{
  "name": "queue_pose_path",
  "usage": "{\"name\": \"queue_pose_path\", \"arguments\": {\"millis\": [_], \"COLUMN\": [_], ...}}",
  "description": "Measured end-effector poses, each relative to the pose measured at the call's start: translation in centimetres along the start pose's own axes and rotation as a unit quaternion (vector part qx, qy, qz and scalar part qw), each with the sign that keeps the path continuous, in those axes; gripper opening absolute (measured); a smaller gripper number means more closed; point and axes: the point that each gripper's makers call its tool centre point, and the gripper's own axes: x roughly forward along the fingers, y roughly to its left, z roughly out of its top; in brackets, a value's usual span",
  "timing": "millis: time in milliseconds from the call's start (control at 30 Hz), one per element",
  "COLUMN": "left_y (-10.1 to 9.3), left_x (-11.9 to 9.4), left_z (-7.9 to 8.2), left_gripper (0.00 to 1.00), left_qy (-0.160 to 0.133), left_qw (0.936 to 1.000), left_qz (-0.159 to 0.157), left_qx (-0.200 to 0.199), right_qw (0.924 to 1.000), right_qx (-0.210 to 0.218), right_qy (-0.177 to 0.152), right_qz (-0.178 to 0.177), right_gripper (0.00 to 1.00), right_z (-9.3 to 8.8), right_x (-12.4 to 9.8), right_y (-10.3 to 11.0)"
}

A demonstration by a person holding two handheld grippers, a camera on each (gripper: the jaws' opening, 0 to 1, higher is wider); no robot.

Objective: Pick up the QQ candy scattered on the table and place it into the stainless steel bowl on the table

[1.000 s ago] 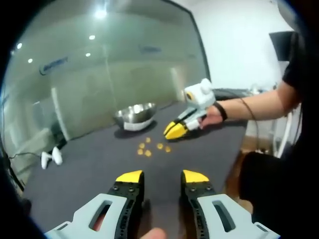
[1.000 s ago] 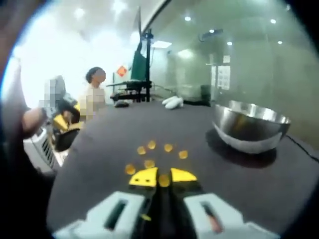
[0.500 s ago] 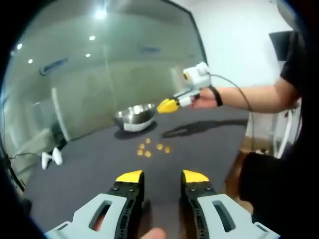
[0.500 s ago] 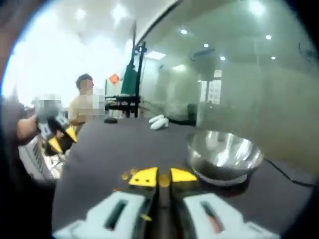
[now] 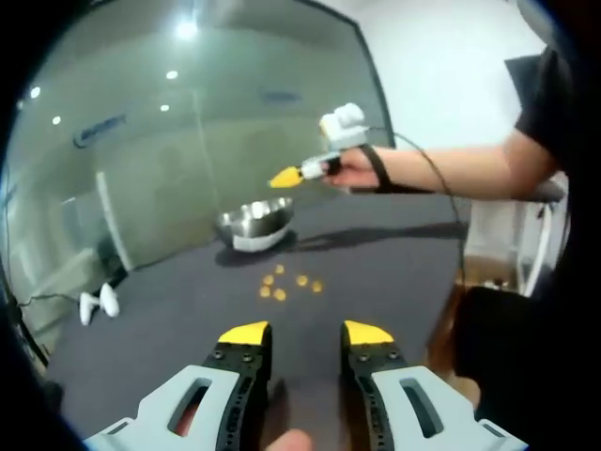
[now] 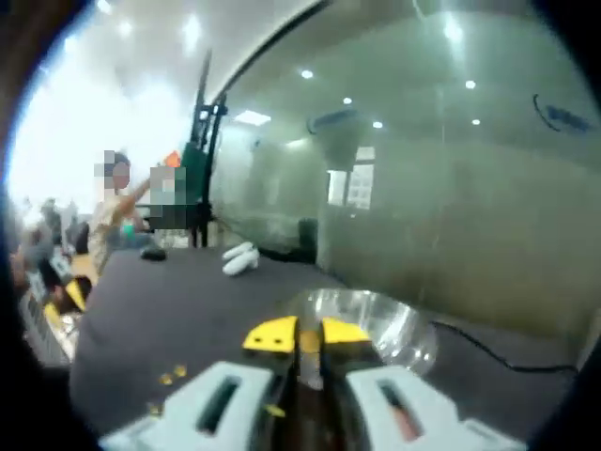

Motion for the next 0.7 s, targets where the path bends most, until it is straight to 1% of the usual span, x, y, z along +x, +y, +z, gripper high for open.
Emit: {"name": "queue_pose_path", "arguments": {"millis": [133, 200, 333, 367, 467, 533, 667, 700], "left_y": [0.2, 0.4, 0.5, 0.4, 0.2, 0.3, 0.6, 0.6], "left_x": [-0.3, -0.4, -0.4, -0.4, -0.4, -0.5, -0.7, -0.8], "left_z": [0.6, 0.6, 0.2, 0.2, 0.2, 0.1, -0.2, -0.2], "left_gripper": [0.31, 0.31, 0.31, 0.31, 0.31, 0.31, 0.31, 0.31], "left_qy": [-0.006, -0.008, -0.002, -0.002, -0.001, -0.001, 0.001, 0.002], "left_qw": [1.0000, 1.0000, 1.0000, 1.0000, 1.0000, 1.0000, 1.0000, 0.9999], "left_qz": [0.003, 0.005, 0.007, 0.006, 0.004, 0.005, 0.009, 0.010], "left_qx": [0.002, 0.000, 0.000, 0.000, 0.000, 0.000, -0.004, -0.005], "right_qw": [0.9998, 0.9994, 0.9989, 0.9988, 0.9988, 0.9985, 0.9979, 0.9977], "right_qx": [-0.004, 0.001, 0.010, 0.009, -0.005, -0.004, 0.002, 0.007], "right_qy": [-0.007, -0.008, -0.011, -0.012, -0.007, -0.005, 0.001, 0.001], "right_qz": [-0.020, -0.032, -0.045, -0.046, -0.048, -0.054, -0.065, -0.067], "right_gripper": [0.09, 0.09, 0.09, 0.09, 0.09, 0.09, 0.09, 0.09], "right_z": [0.5, 0.5, 0.7, 0.7, 0.6, 0.6, 0.2, 0.1], "right_x": [1.5, 2.0, 3.3, 3.5, 4.3, 4.2, 4.6, 4.3], "right_y": [-1.6, -2.6, -3.5, -3.4, -3.8, -4.0, -4.9, -4.7]}}
